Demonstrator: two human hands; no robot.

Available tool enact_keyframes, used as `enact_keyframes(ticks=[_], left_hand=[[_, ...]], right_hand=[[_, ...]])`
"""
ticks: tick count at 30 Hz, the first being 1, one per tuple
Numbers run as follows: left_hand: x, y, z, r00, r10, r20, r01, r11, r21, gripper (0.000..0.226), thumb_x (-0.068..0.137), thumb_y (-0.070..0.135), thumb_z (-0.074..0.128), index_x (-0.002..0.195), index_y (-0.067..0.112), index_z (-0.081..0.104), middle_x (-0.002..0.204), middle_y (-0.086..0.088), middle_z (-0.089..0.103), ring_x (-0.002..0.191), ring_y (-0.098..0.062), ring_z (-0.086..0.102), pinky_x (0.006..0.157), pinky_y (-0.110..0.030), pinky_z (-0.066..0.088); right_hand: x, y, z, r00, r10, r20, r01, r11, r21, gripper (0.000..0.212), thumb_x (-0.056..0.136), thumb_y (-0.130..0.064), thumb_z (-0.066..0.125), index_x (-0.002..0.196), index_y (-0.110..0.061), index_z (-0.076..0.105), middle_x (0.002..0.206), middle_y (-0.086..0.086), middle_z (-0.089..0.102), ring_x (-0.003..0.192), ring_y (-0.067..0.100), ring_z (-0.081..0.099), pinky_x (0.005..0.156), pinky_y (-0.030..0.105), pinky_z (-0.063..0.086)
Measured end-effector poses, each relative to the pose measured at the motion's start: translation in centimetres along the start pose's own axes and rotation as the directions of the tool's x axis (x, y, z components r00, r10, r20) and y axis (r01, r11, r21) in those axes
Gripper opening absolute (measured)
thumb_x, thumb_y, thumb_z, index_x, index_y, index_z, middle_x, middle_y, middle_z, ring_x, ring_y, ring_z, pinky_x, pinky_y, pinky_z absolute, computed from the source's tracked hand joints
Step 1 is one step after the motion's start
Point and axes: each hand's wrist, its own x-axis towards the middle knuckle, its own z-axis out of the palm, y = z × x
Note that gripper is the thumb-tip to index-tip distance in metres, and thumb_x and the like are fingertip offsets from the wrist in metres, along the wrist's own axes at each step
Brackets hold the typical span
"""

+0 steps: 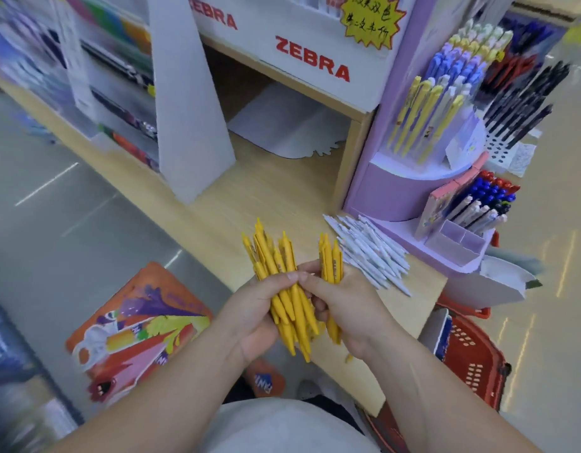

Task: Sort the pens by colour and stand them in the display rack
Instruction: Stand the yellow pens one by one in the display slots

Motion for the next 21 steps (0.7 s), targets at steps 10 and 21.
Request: enact_keyframes(ticks=[10, 21], left_hand=[[-4.9, 8.4, -12.4, 0.916, 0.172, -0.363, -0.244, 0.955, -0.165, 0.012, 0.084, 0.01, 0.06, 0.083, 0.001, 0.068, 0.073, -0.014, 0.067, 0.058, -0.021, 0.068, 0.048, -0.03, 0.055], [-10.9, 26.1, -33.4, 0.884, 0.214, -0.416, -0.293, 0.946, -0.137, 0.025, 0.062, 0.015, 0.07, 0.084, 0.002, 0.067, 0.069, -0.01, 0.068, 0.06, -0.019, 0.069, 0.055, -0.029, 0.056]], right_hand=[[6.1, -1.7, 16.3, 0.962, 0.191, 0.197, -0.203, 0.978, 0.043, 0.025, 0.097, -0.031, 0.056, 0.083, -0.016, 0.043, 0.059, 0.002, 0.039, 0.046, 0.014, 0.033, 0.04, 0.023, 0.024], [14.6, -3.5, 42.1, 0.958, 0.091, 0.274, -0.074, 0.995, -0.071, 0.021, 0.097, -0.032, 0.058, 0.084, -0.016, 0.052, 0.064, 0.001, 0.045, 0.053, 0.013, 0.037, 0.046, 0.026, 0.026]])
